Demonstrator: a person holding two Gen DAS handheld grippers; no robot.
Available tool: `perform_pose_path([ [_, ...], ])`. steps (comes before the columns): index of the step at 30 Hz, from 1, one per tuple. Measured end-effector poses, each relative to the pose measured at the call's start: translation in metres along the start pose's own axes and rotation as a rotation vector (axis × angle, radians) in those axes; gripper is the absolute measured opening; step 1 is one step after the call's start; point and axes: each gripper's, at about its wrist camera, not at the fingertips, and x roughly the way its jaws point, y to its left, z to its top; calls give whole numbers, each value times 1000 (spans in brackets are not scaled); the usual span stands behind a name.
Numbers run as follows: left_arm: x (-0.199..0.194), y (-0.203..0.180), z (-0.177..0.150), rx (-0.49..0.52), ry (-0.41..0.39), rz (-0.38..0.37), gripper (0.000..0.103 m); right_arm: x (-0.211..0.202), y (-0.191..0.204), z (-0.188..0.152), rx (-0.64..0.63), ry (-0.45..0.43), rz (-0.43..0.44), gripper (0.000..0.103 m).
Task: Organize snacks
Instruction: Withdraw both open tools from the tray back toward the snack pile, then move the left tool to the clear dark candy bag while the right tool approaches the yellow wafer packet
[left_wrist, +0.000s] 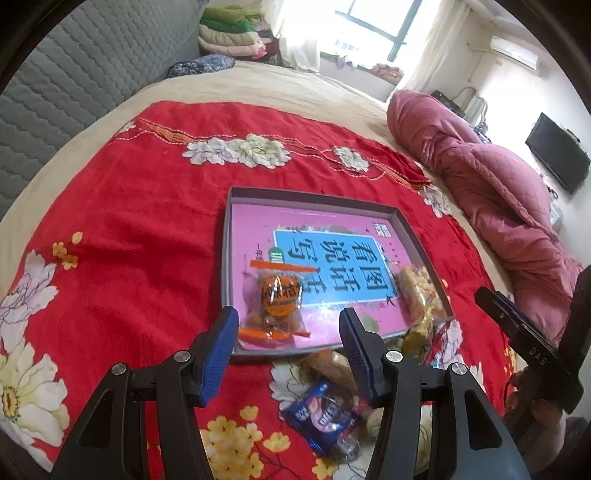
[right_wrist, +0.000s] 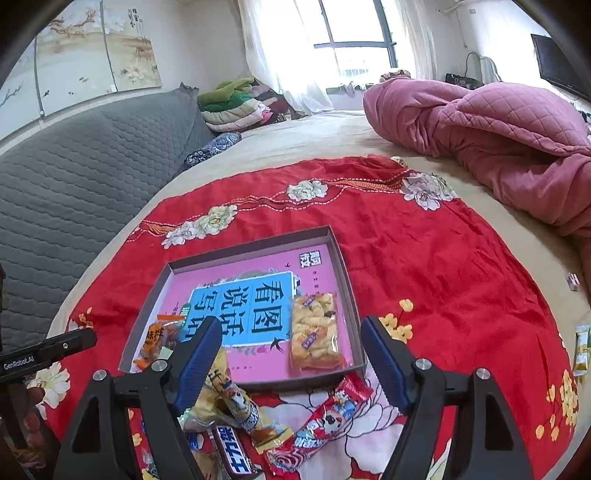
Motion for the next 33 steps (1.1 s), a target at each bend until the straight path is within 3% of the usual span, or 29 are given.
perform_pose_path([
  [33,1,-17,-61,42,164,-68,59,-11,7,-27,-69,47,-12,77],
])
